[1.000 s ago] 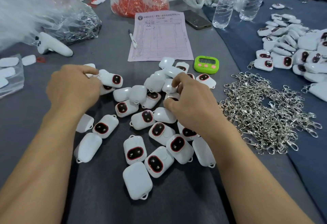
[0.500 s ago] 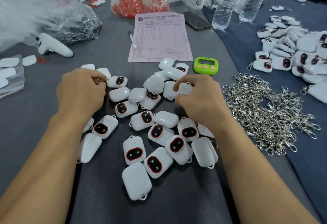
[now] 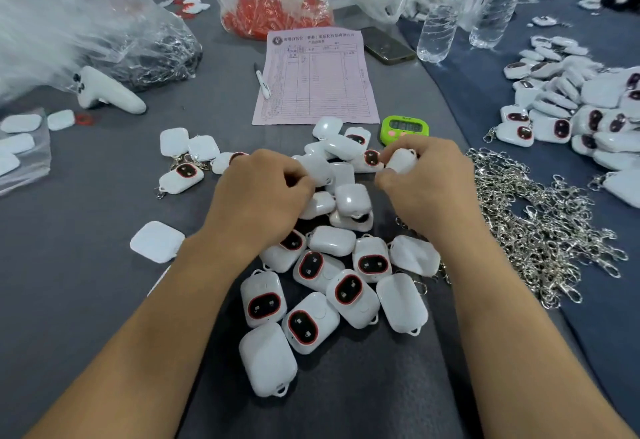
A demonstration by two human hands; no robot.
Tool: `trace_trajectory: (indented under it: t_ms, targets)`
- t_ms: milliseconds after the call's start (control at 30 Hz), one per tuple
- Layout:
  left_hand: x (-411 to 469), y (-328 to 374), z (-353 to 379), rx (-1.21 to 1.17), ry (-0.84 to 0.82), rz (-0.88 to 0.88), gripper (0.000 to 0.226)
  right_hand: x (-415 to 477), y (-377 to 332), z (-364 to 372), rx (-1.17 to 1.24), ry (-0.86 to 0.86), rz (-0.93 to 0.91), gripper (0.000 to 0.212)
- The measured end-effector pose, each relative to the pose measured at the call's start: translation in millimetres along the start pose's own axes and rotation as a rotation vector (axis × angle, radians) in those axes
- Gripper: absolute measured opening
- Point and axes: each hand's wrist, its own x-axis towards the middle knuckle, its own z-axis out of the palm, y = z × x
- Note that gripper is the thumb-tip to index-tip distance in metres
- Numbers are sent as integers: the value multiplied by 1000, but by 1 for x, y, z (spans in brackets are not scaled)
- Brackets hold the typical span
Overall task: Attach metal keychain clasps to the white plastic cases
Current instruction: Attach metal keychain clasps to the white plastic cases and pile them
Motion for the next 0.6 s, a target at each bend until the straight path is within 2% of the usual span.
trace_trajectory:
  t_ms: [67,167,267,367,500,600]
  targets:
    - [0,-2,3,-53,68,-32,12,3,2,-8,-140,49,46,6]
    - [0,-4,9,-137,76,-66,20,4,8,-18,-325,57,115,17]
    - [-1,-5,13,-161,-28,-41,33,4,14,-23,-480,-63,157,25]
    - [-1,-4,13,-175,-74,-30,23,1,18,-22,-555,-180,132,32]
    - [-5,8,10,-179,62,-3,13,-1,17,-21,-601,-204,50,22]
    - [-13,23,9,-190,81,64,13,-1,17,-23,-620,-208,7,15]
